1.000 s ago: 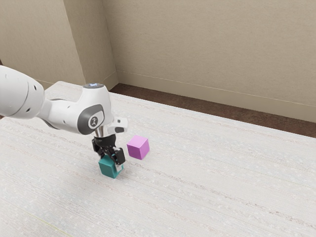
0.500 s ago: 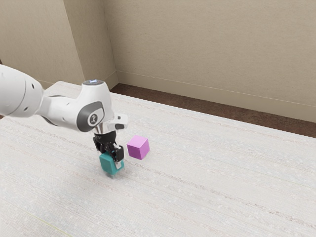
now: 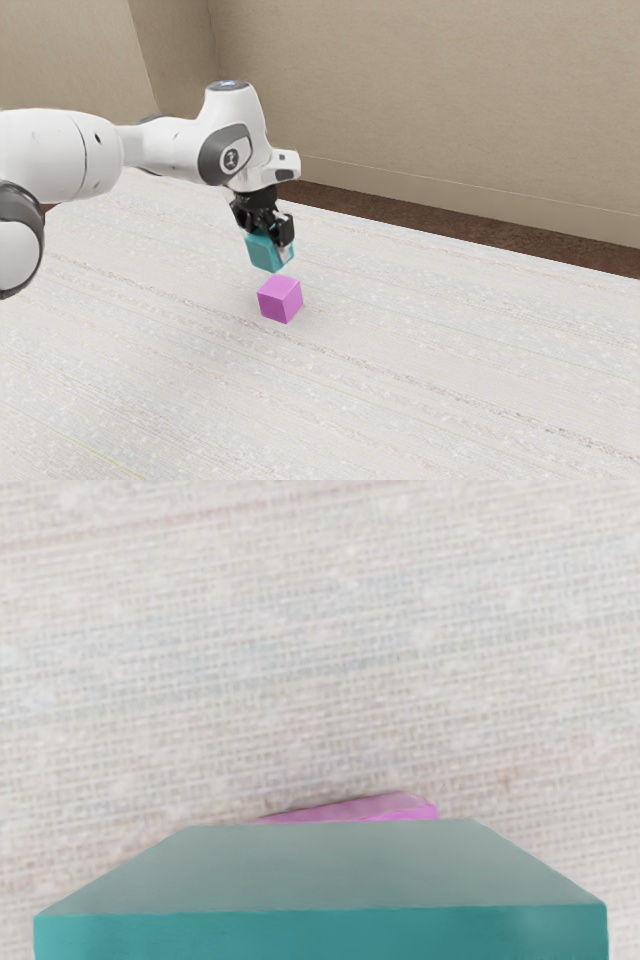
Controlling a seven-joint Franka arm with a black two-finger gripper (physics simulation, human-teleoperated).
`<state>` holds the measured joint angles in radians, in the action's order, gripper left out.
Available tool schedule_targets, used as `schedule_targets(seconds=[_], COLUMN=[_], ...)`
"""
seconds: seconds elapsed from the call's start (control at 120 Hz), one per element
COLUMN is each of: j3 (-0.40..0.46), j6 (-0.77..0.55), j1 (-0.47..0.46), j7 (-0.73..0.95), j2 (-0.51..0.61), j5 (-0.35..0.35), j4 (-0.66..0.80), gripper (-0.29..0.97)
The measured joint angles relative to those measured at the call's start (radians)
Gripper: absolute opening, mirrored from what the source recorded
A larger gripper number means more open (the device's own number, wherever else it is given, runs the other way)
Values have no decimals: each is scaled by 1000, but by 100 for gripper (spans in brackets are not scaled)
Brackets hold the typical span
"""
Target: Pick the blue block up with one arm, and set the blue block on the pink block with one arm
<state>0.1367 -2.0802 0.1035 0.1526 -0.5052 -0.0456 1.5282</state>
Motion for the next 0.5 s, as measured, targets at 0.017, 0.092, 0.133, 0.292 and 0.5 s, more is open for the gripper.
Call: schedule_targets(seconds=[0.017, 0.092, 0.133, 0.292, 0.5], j3=[-1, -3, -3, -5, -5], j6=[7, 32, 42, 66, 75], j1=[0, -1, -2, -7, -12], j7=[-4, -19, -27, -53, -77], j2=[-13, -55, -69, -93, -104], j5=[2, 5, 4, -1, -3], j4=[-10, -48, -59, -73, -70], gripper=[39, 39, 39, 39, 39])
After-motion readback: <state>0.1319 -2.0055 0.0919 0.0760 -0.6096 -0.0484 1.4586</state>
